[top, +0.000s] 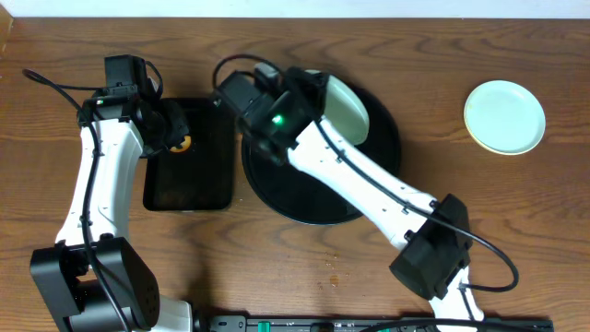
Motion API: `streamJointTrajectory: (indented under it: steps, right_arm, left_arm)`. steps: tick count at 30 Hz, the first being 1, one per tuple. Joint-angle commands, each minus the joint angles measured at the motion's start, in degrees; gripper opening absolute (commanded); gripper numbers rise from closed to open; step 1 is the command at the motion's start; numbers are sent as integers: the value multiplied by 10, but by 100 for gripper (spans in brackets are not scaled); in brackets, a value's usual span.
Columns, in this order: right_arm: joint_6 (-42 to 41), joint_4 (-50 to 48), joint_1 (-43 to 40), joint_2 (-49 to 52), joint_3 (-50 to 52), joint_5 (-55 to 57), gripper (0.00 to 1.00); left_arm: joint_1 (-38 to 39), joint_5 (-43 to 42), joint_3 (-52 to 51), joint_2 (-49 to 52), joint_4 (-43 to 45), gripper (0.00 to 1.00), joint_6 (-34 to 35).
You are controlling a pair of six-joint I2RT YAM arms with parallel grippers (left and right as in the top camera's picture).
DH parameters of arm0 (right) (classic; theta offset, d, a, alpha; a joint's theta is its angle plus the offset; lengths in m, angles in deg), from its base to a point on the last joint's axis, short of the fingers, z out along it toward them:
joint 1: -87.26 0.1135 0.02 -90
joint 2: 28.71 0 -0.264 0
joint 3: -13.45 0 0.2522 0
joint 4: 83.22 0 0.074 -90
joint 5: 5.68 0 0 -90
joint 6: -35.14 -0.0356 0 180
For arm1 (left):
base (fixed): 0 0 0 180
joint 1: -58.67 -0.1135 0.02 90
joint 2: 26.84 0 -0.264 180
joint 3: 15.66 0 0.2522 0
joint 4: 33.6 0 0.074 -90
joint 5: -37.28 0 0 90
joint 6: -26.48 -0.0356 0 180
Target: Clean dirty plates on tray and stack at the side
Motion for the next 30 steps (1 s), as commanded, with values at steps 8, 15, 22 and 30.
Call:
streamJointTrajectory:
  steps: [8,15,22,30]
  right_arm:
    - [42,-1,0,-15,-12,39,1]
    - [36,49,1,-15,-12,-65,1]
    - [-167,65,-56,-13,-8,-282,1]
    - [-249,86,-187,-13,6,-571,1]
  left_arm:
    - [0,-83,-4,1,-2,8,-23]
    - [0,-136,-4,1,-2,8,-43]
    - [0,-136,-4,1,-9,8,-61]
    - [2,-136,-4,1,-8,8,-67]
